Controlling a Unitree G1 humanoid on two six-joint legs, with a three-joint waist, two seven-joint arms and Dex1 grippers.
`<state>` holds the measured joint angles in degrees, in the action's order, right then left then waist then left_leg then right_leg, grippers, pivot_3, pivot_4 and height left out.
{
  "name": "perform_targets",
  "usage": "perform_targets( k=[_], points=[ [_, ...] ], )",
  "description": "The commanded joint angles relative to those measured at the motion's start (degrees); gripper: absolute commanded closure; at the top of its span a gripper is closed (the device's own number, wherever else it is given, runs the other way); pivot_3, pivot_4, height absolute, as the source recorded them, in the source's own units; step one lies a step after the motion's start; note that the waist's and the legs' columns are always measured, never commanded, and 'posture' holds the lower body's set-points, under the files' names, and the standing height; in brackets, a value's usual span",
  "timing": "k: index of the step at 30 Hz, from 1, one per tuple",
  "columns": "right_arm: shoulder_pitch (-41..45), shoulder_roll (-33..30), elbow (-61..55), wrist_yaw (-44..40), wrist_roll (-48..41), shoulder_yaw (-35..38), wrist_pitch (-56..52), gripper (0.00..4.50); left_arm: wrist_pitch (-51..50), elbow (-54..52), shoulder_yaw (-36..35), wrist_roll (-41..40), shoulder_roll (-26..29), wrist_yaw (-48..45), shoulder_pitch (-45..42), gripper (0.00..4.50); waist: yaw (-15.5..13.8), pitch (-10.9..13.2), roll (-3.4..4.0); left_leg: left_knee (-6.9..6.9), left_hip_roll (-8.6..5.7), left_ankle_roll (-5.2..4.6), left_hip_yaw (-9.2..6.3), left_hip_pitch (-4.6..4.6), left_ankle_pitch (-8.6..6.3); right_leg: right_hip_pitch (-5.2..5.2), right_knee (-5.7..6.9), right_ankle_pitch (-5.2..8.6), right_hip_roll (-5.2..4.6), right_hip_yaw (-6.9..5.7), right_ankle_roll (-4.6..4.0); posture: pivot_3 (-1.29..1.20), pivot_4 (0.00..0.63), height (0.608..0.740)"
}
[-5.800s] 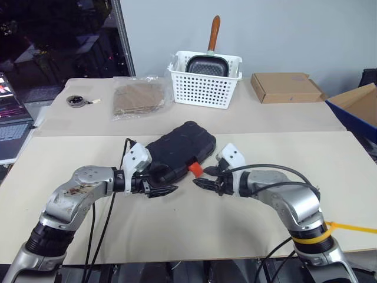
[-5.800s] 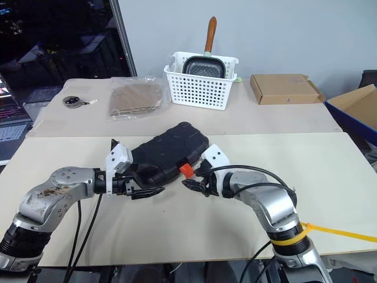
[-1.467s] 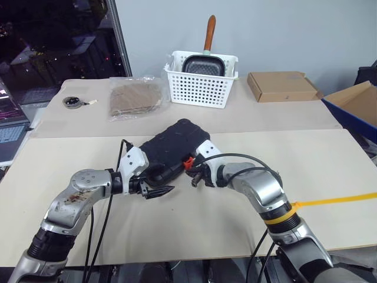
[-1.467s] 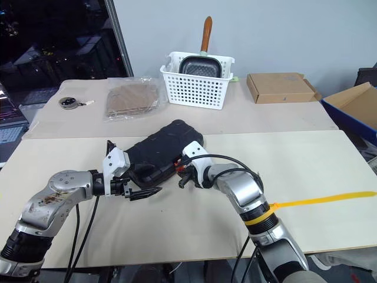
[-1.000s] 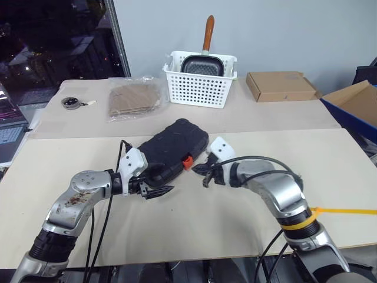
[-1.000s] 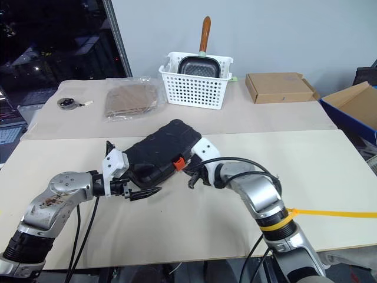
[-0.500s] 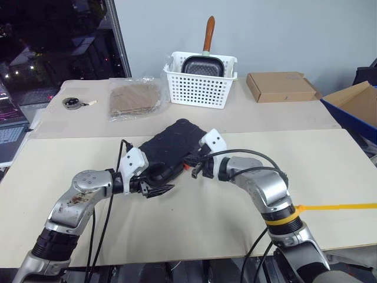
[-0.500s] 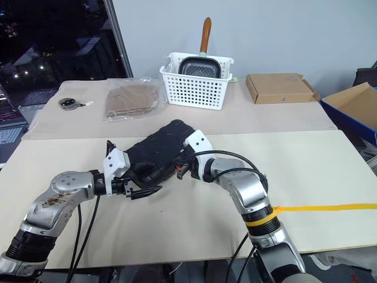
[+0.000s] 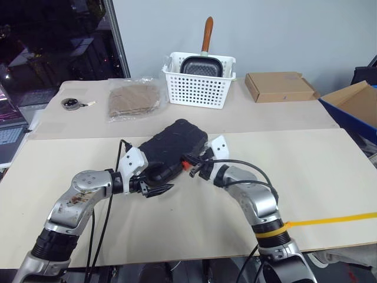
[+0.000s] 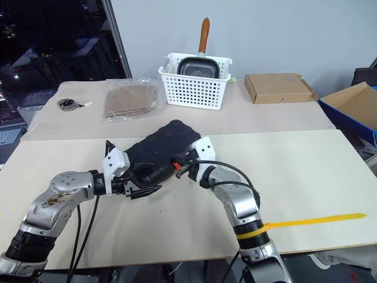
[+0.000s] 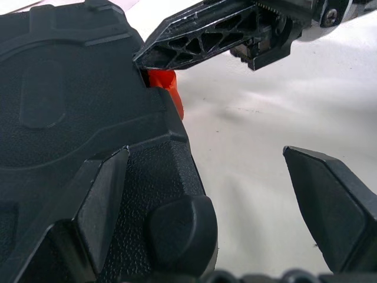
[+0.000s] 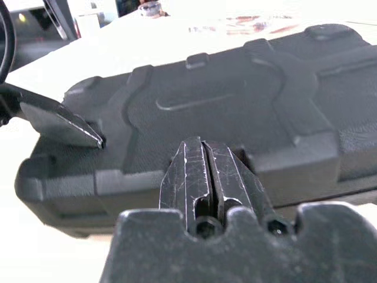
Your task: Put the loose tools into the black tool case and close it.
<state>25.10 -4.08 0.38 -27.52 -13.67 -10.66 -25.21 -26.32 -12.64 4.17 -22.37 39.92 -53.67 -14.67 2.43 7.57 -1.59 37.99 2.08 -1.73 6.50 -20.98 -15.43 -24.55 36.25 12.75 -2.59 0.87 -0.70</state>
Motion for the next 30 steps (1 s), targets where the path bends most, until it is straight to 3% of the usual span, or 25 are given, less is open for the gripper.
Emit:
perform_targets(
  k=[1, 24, 30],
  points=[
    [-0.70, 0.92, 3.65, -0.45, 1.12, -0.59, 4.66, 4.41, -2.32, 1.63, 1.10, 0.96, 0.34, 0.04, 1.09, 0.00, 0.06, 0.00, 0.00, 0.00, 0.00, 0.00, 0.00, 0.04, 0.00, 0.06, -0.01, 0.00, 0.00, 0.00, 0.00, 0.00, 0.150, 0.740],
    [-2.60, 3.68, 15.62, -1.57, 4.62, -0.80, 18.17, 4.41, -2.67, 0.90, 0.45, 0.80, 0.22, 0.45, 2.25, 0.00, 0.36, -0.10, -0.02, -0.14, 0.15, 0.08, 0.14, 0.71, 0.02, 0.45, 0.01, 0.02, 0.03, 0.27, -0.02, 0.00, 0.150, 0.740],
    [-2.48, 4.23, 7.79, -1.82, 0.91, 1.99, 17.76, 4.41, -2.74, 0.72, 0.36, 0.60, 0.00, 0.63, 2.22, 0.00, 0.25, -0.09, -0.01, -0.14, 0.29, 0.16, 0.14, 0.69, 0.07, 0.42, -0.01, 0.02, 0.02, 0.29, 0.00, 0.00, 0.150, 0.740]
  ],
)
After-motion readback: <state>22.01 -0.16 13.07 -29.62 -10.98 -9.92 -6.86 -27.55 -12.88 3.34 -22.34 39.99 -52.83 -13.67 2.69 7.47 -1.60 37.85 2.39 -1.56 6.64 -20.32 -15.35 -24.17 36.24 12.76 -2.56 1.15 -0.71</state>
